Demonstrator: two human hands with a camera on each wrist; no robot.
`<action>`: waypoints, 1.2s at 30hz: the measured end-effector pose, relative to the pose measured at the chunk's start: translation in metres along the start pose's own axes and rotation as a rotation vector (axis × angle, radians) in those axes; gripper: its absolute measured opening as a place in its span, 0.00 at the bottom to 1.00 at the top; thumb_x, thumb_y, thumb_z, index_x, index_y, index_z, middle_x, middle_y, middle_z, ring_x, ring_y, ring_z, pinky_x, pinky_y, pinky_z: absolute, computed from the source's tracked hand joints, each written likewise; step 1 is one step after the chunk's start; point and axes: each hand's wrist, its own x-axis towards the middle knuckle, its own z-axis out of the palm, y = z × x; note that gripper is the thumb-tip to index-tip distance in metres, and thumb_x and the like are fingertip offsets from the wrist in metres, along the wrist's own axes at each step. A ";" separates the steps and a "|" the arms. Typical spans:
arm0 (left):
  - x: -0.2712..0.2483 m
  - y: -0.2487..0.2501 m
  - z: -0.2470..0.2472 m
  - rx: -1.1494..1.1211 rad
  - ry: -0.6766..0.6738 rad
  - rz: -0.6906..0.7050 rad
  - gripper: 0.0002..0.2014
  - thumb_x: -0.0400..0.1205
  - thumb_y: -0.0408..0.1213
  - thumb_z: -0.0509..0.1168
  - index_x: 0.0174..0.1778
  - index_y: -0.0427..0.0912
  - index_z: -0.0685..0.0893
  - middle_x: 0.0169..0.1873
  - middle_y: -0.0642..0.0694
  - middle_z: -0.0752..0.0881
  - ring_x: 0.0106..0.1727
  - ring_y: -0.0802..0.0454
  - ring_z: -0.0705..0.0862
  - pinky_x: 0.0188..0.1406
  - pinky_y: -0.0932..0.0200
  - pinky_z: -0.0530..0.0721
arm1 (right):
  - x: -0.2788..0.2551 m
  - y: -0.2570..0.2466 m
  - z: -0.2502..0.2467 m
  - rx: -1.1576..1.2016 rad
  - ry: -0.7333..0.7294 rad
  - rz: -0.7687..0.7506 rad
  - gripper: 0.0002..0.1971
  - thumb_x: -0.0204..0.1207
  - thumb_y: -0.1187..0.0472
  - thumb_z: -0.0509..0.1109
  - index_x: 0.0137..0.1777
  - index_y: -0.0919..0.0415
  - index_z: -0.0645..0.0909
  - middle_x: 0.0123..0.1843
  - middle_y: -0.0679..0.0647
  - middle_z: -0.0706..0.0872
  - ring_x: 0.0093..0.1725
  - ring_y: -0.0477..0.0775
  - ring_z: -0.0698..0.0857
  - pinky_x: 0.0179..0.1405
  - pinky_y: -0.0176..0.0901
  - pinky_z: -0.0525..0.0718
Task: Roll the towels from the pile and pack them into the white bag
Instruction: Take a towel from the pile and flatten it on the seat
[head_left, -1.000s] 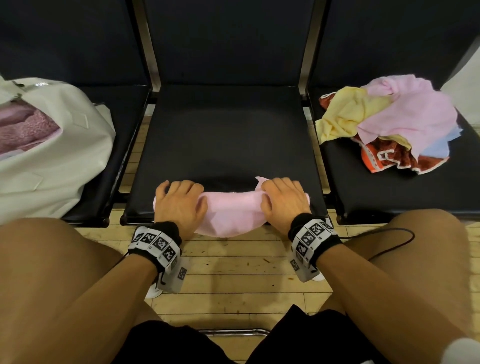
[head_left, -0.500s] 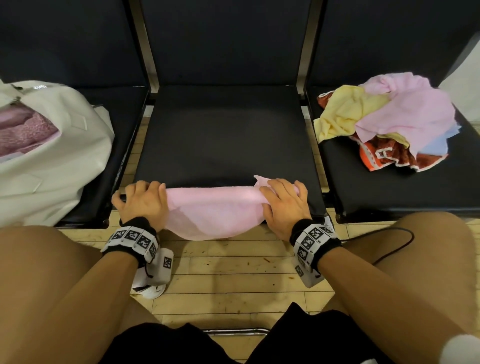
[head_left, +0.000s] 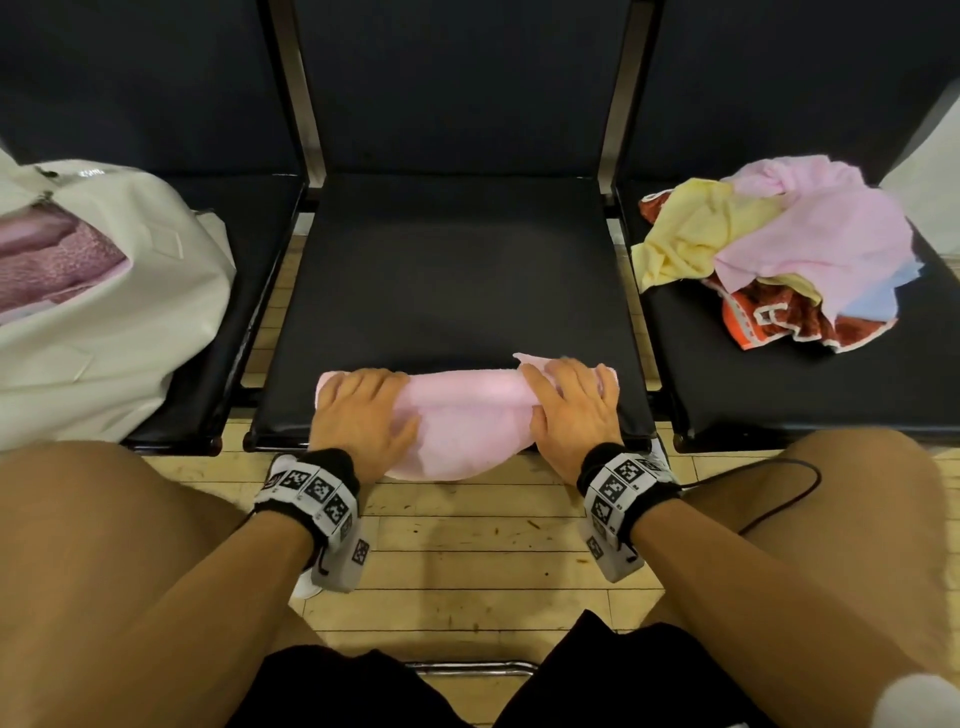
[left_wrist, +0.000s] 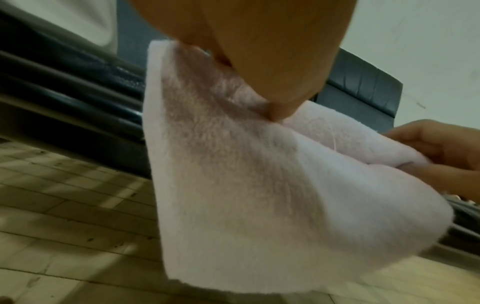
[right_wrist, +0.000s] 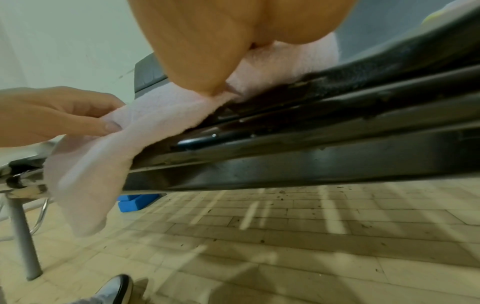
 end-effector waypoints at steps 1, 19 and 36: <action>0.002 -0.002 0.001 0.007 0.005 -0.010 0.23 0.85 0.53 0.58 0.75 0.51 0.74 0.70 0.50 0.80 0.73 0.47 0.74 0.81 0.44 0.59 | 0.001 0.001 -0.001 0.059 -0.008 0.013 0.24 0.78 0.61 0.64 0.76 0.55 0.74 0.66 0.56 0.80 0.70 0.59 0.75 0.81 0.60 0.51; 0.004 0.000 -0.001 0.071 0.095 -0.021 0.22 0.87 0.57 0.50 0.63 0.52 0.84 0.61 0.52 0.85 0.65 0.49 0.78 0.73 0.44 0.64 | 0.003 -0.002 -0.021 -0.087 -0.110 -0.148 0.20 0.84 0.46 0.53 0.63 0.52 0.82 0.60 0.48 0.84 0.59 0.53 0.79 0.64 0.51 0.72; 0.012 0.000 -0.047 0.113 0.206 -0.036 0.10 0.72 0.38 0.71 0.47 0.52 0.80 0.40 0.52 0.80 0.48 0.45 0.78 0.55 0.45 0.65 | 0.022 0.002 -0.073 -0.041 -0.088 0.031 0.11 0.69 0.65 0.68 0.48 0.55 0.70 0.38 0.49 0.76 0.45 0.61 0.83 0.46 0.46 0.66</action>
